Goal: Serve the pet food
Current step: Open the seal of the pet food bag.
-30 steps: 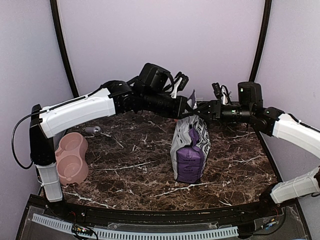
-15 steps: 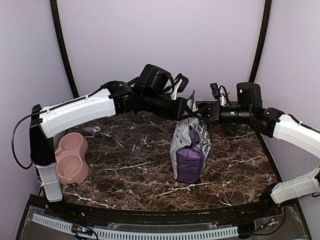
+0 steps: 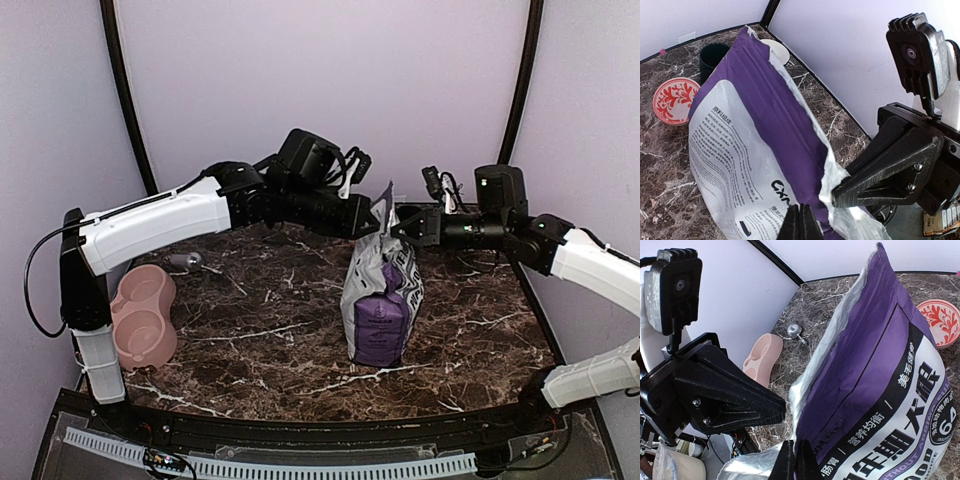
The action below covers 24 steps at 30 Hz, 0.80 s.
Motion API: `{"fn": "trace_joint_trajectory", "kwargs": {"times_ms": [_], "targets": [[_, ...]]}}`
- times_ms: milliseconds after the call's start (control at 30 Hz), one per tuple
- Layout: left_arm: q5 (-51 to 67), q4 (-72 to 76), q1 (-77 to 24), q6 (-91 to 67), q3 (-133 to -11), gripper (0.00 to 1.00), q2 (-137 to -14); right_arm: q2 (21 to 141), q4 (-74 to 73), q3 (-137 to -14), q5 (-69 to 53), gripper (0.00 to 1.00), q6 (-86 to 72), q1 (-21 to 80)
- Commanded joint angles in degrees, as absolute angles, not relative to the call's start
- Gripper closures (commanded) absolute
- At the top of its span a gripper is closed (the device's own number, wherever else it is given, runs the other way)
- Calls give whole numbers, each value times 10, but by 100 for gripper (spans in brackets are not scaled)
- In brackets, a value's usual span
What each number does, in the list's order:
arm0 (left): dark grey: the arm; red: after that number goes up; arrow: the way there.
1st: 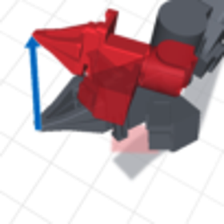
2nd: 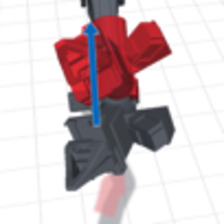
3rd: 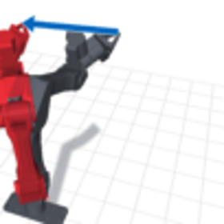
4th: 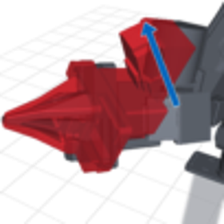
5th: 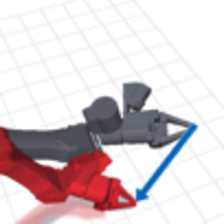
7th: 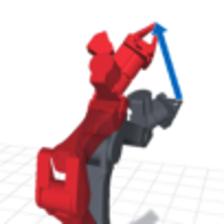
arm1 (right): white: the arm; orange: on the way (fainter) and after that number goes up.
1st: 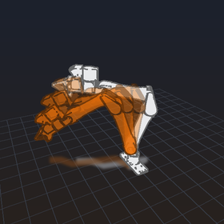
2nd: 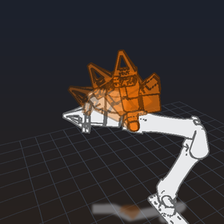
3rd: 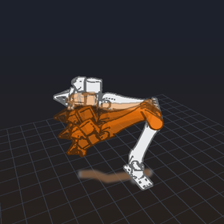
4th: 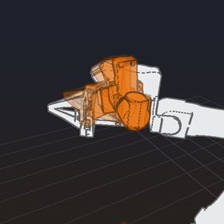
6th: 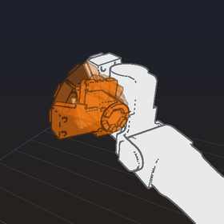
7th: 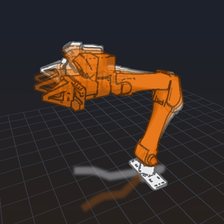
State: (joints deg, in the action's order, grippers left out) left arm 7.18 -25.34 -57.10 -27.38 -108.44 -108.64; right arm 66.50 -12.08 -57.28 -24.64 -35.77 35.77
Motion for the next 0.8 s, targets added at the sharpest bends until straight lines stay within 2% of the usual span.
{"fn": "trace_joint_trajectory", "kwargs": {"times_ms": [0,33,167,233,433,500,600,767], "targets": [[59,-264,-569,-266,-1078,100,-1075,651,-177,-581,-261,100,-337,368],[59,-263,-569,-267,-1078,100,-1075,652,-176,-581,-262,97,-337,367],[75,-258,-569,-264,-1077,100,-1074,653,-162,-581,-284,68,-345,367],[86,-258,-569,-262,-1082,98,-1073,651,-155,-583,-293,61,-348,367],[96,-282,-569,-250,-1090,61,-1054,646,-143,-583,-313,58,-351,367],[97,-293,-570,-242,-1088,52,-1046,644,-140,-581,-313,57,-351,367],[96,-310,-571,-233,-1089,47,-1034,643,-136,-580,-312,55,-350,368],[101,-314,-575,-224,-1077,43,-1011,634,-131,-583,-295,53,-350,367]]}}
